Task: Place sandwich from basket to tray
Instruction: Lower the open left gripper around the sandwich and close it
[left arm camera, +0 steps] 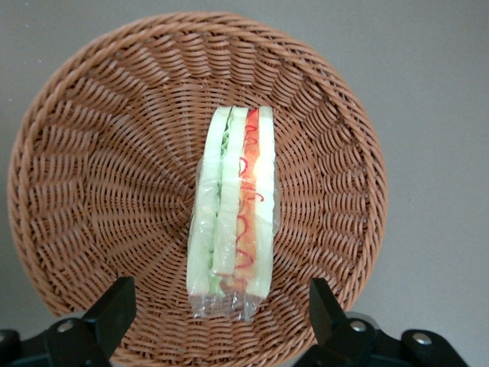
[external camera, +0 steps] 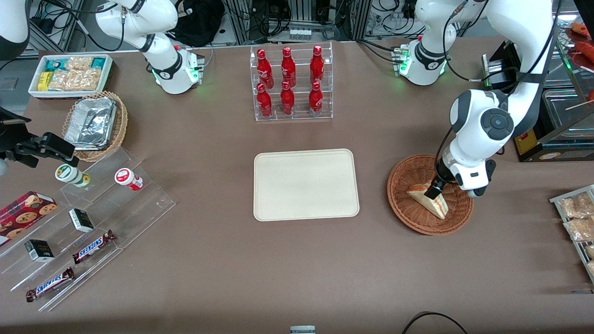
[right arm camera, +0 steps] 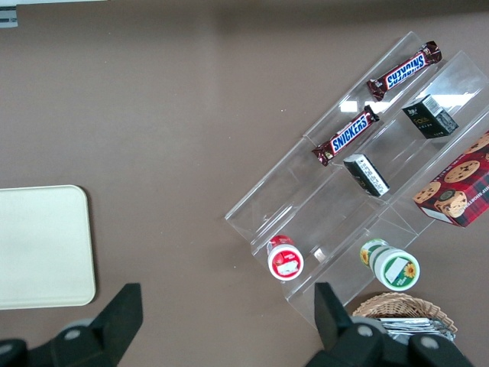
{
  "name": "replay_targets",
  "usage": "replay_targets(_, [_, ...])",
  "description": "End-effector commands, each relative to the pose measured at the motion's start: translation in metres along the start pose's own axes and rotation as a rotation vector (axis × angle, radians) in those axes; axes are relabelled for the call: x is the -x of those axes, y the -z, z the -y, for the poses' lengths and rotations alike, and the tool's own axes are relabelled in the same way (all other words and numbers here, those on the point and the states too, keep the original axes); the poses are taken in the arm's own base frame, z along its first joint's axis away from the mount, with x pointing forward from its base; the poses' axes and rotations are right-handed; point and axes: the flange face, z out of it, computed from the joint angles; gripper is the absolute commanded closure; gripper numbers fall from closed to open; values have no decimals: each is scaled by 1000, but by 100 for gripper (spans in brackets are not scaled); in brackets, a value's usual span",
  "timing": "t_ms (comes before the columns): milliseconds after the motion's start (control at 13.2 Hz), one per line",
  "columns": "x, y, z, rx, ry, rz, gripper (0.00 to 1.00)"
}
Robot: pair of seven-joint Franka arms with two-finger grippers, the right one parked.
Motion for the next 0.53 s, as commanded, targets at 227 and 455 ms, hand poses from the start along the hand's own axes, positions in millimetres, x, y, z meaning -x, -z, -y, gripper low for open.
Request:
replay_targets(227, [1, -32, -4, 14, 12, 8, 0])
replay_targets(455, [1, -39, -4, 13, 0, 8, 2])
